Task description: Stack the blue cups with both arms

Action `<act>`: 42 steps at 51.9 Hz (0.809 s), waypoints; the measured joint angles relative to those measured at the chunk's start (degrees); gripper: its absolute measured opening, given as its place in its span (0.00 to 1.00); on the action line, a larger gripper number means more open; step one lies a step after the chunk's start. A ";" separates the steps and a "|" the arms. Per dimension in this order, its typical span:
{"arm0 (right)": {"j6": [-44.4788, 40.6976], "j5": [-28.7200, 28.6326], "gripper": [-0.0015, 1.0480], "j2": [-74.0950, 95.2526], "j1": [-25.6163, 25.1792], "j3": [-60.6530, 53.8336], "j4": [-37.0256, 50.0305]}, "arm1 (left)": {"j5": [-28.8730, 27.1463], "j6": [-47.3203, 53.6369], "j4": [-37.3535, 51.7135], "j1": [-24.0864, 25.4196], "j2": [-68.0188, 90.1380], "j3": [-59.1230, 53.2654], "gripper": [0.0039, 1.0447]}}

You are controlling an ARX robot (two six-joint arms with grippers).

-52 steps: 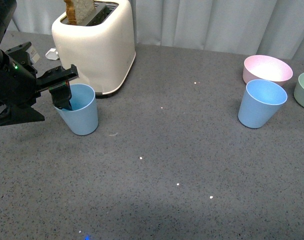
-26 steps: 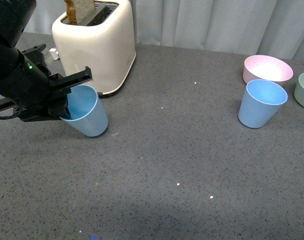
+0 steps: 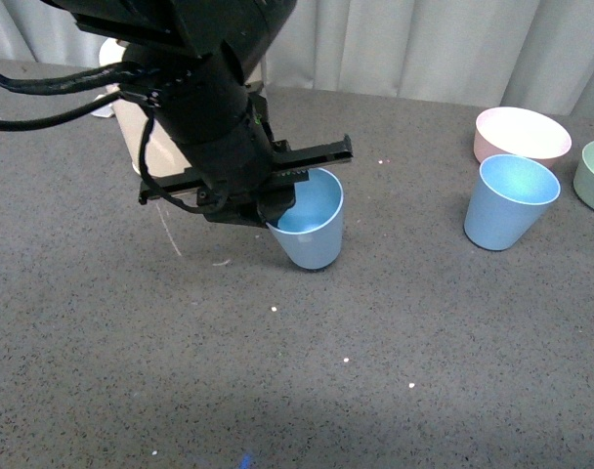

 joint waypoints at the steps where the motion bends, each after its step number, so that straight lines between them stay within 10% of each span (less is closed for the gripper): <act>1: 0.00 0.00 0.91 0.00 0.00 0.00 0.00 | -0.24 -0.20 -0.46 -0.33 0.76 0.94 0.03; 10: 0.00 0.00 0.91 0.02 0.00 0.00 0.00 | -1.64 -1.03 -2.34 -1.11 3.19 5.60 0.06; 32: 0.02 0.00 0.91 0.02 0.00 0.00 0.00 | -1.84 -0.52 0.35 -1.86 -3.26 3.65 0.72; 42: 0.02 0.02 0.91 0.00 0.00 0.00 0.00 | -24.26 18.36 49.07 -0.76 -12.26 -22.51 0.47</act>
